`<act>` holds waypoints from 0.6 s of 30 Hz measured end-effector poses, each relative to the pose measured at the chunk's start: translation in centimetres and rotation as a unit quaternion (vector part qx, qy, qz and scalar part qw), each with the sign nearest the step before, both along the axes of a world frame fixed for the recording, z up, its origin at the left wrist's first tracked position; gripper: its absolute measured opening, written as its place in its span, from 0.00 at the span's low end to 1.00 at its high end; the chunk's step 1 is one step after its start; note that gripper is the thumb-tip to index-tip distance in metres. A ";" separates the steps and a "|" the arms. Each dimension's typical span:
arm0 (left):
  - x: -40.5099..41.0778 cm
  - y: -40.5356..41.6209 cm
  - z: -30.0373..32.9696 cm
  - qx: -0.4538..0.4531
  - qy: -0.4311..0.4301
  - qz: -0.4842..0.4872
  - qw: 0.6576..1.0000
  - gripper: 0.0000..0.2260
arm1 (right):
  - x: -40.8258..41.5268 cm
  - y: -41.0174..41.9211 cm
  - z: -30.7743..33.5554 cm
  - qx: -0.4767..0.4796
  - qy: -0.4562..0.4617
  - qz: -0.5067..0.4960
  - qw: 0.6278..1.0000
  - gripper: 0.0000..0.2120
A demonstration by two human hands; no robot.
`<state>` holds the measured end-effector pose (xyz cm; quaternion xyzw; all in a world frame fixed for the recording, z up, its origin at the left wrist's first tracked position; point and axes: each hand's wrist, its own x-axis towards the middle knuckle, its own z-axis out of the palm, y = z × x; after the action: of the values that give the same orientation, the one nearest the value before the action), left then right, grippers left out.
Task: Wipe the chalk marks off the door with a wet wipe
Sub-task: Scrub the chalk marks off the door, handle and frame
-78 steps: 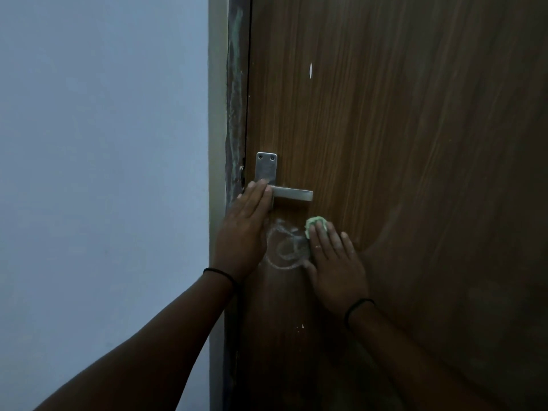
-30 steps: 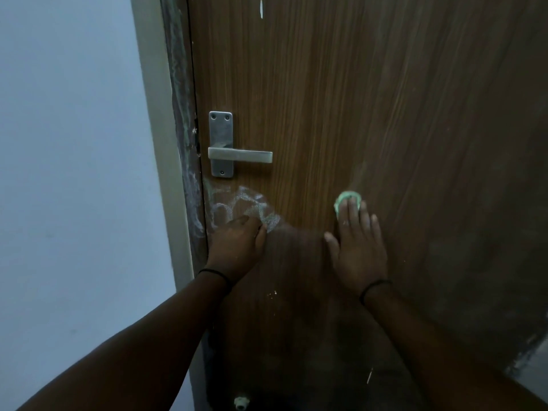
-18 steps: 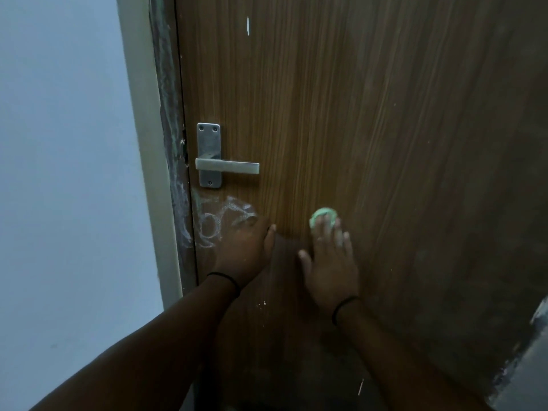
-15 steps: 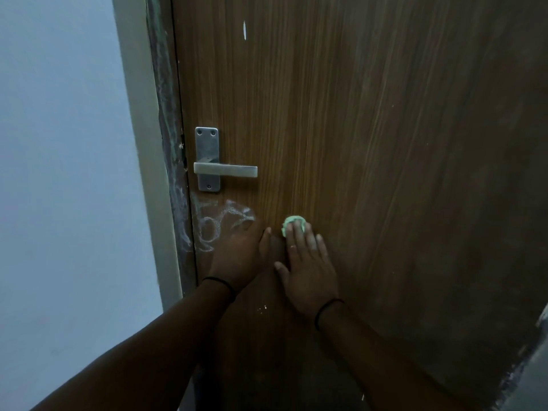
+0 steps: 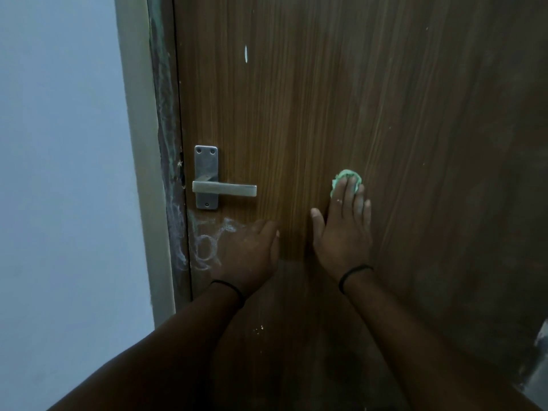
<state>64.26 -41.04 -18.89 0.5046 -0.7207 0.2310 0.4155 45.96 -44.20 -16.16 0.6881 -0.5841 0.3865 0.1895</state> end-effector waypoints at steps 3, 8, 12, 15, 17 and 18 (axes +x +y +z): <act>-0.8 0.0 1.5 -0.027 0.010 -0.027 0.999 0.08 | -0.1 -0.8 4.8 -0.036 -0.009 -0.005 0.999 0.33; -2.3 0.4 3.3 -0.034 0.049 -0.033 0.998 0.07 | 1.3 -1.6 11.2 -0.071 0.087 0.060 0.992 0.32; -2.4 1.1 2.8 -0.046 0.051 -0.032 0.997 0.09 | 0.1 -0.5 5.3 -0.022 -0.034 -0.024 0.999 0.35; -1.7 1.2 1.1 -0.033 0.071 -0.007 0.997 0.07 | 1.3 1.4 -2.5 0.008 -0.015 -0.008 1.000 0.35; -1.2 1.2 -0.7 -0.016 0.118 0.006 0.993 0.05 | 2.8 2.1 -6.7 0.025 0.041 0.048 0.998 0.34; -0.8 1.3 -1.9 -0.004 0.148 0.009 0.989 0.05 | 3.5 2.2 -8.1 0.032 0.062 0.060 0.996 0.34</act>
<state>63.43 -39.77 -20.77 0.5379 -0.6457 0.1602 0.5177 49.45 -42.00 -24.29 0.7505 -0.5405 0.3350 0.1798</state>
